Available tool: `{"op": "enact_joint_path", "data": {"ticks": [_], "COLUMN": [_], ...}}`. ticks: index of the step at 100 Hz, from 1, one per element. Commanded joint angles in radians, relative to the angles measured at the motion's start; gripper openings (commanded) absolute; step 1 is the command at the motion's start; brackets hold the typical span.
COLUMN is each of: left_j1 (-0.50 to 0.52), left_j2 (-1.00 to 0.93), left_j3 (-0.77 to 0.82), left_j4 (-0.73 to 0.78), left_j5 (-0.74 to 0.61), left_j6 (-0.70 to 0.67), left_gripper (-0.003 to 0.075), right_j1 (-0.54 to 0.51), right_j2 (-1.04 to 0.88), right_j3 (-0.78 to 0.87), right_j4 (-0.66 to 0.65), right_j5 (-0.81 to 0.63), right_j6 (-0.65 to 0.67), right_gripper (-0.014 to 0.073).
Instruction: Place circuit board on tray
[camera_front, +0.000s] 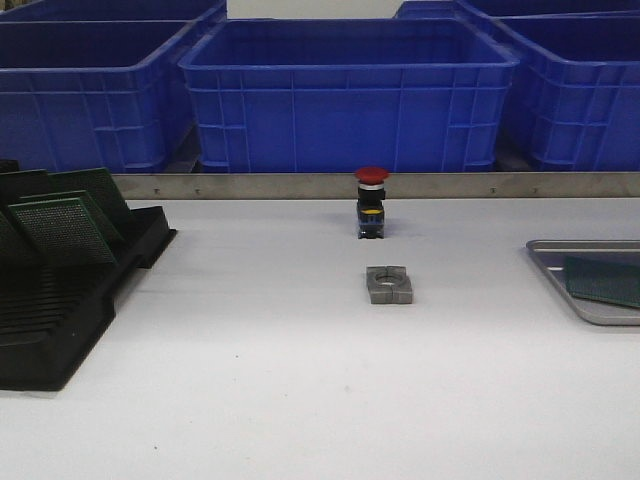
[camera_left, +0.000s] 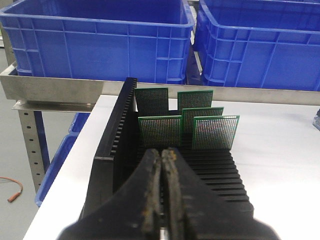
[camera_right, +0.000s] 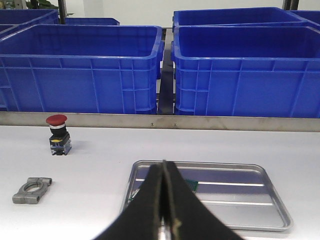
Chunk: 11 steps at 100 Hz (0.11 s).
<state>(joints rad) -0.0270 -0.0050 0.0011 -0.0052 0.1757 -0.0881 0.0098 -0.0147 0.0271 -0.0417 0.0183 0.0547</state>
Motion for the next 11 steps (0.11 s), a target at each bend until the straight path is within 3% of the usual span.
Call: {"op": "enact_joint_path", "data": {"ticks": [1,11], "left_j1": [0.003,0.003], "left_j2": [-0.031,-0.031], "left_j3": [0.047,0.047], "left_j4": [-0.009,-0.009], "left_j5": [-0.074,-0.074], "left_j6": [0.003,0.003], "left_gripper": [-0.0020,-0.0020], "right_j1": [-0.004,-0.004], "right_j2": [-0.022,-0.022], "right_j3": [-0.011,-0.011], "right_j4": [-0.013,-0.013], "right_j5": [-0.076,-0.076], "right_j6": [-0.001,-0.001], "right_gripper": [-0.0060,-0.0060]}}
